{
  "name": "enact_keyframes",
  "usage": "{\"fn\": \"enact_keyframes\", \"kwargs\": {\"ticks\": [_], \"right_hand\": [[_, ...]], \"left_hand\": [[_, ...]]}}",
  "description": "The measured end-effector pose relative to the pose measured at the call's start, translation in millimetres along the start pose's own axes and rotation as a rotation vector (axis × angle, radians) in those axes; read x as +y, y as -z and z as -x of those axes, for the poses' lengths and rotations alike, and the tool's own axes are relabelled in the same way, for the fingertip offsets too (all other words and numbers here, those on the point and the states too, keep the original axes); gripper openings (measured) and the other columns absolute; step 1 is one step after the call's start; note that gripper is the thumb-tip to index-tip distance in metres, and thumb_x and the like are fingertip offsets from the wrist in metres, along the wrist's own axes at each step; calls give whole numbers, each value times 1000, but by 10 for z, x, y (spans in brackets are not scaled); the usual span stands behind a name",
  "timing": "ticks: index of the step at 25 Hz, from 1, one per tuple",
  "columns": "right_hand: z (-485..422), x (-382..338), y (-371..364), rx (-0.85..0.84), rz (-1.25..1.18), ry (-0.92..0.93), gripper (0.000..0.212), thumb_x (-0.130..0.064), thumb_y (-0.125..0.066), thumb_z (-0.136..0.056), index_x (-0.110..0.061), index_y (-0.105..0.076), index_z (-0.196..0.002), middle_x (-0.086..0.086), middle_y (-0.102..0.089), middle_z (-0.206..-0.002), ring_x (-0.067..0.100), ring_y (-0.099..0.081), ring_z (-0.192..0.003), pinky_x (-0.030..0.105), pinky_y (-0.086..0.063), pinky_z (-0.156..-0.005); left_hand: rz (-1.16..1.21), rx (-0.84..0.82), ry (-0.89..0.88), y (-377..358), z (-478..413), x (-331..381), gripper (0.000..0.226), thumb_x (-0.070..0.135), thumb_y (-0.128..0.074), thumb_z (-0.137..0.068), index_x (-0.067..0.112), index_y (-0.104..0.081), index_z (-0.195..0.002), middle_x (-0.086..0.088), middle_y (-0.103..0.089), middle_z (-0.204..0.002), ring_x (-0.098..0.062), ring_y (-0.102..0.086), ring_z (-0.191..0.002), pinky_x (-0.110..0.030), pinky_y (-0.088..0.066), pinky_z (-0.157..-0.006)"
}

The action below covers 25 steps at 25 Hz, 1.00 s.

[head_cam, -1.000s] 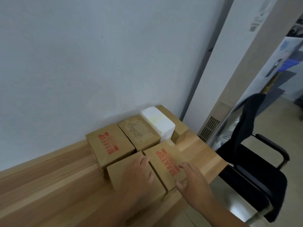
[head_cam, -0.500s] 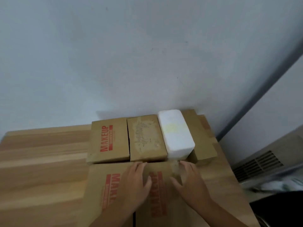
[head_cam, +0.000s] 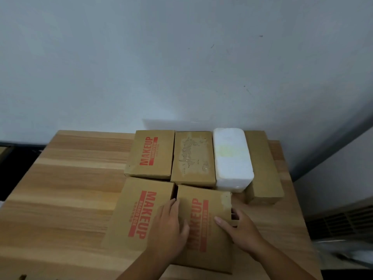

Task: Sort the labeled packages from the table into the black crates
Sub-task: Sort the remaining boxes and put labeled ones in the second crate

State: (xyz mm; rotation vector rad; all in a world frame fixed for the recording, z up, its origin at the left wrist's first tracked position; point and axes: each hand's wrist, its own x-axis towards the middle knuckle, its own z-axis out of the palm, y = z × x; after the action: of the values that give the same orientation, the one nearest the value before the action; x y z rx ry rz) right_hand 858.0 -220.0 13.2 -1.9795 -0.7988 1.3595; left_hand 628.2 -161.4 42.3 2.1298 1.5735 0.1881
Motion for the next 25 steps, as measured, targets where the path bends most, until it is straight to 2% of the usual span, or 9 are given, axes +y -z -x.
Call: {"fn": "enact_keyframes", "kwargs": {"ticks": [3,7,12,15,18,20,21,23,25], "right_hand": [[73,81,132,8,-95,-52,53,-53,-78,-81,-32,-59,-126,-13,-64,-114,11,-67,-100,30,-58,-72],[174,107,130,9,-82,-121,42,-57,-74,-83,-31,-68,-116,-6,-74,-109,15,-72,-98,41,-63,-81],[405,-274,252,18,-111,9,32,-60,-70,-83,-39,-72,-108,-20,-78,-93,4,-74,-87,29,-58,-73],[551,-612,416,-64,-195,83,29,-63,-61,-90,-43,-72,-108,-24,-77,-97,-3,-73,-87,26,-56,-74],[678,-802,450,-67,-247,235,38,-70,-42,-93,-55,-70,-114,-29,-71,-115,-12,-64,-106,25,-48,-89],[667,-807,390,-78,-312,258,51,-71,-40,-89,-54,-60,-132,-24,-62,-136,-4,-55,-128,36,-45,-109],[645,-792,336,-144,-342,230,58,-72,-40,-89,-50,-53,-141,-20,-57,-144,3,-50,-136,44,-40,-116],[607,-776,214,-312,-366,139,63,-74,-42,-89,-45,-53,-144,-14,-59,-145,13,-49,-139,50,-35,-119],[560,-774,137,-371,-365,82,63,-75,-52,-82,-42,-61,-136,-12,-67,-134,16,-57,-131,51,-41,-114]], "left_hand": [[164,-45,102,-53,56,75,74,45,-52,-101,22,-18,-162,9,-39,-154,-11,-34,-144,-26,-30,-117],[362,-120,195,-54,112,181,46,46,-48,-104,26,-49,-146,11,-57,-134,-10,-55,-126,-33,-47,-109],[427,61,180,208,176,334,43,49,-50,-102,32,-53,-142,16,-60,-126,-7,-53,-122,-40,-47,-108],[557,201,160,494,262,435,35,53,-54,-99,41,-59,-131,21,-63,-119,-2,-58,-116,-39,-50,-102],[754,280,183,753,399,490,39,65,-55,-93,47,-62,-127,20,-68,-118,-4,-65,-113,-41,-55,-97],[806,329,208,822,491,523,41,66,-54,-93,48,-62,-128,18,-70,-119,-7,-67,-112,-41,-57,-95],[828,364,226,825,551,534,37,61,-55,-95,46,-63,-128,16,-71,-119,-8,-68,-111,-42,-58,-94],[856,410,275,809,682,536,33,51,-55,-99,42,-63,-129,13,-72,-116,-9,-70,-107,-41,-59,-91],[857,458,333,817,824,477,26,48,-52,-101,42,-66,-122,15,-75,-107,-4,-72,-98,-33,-59,-83]]}}
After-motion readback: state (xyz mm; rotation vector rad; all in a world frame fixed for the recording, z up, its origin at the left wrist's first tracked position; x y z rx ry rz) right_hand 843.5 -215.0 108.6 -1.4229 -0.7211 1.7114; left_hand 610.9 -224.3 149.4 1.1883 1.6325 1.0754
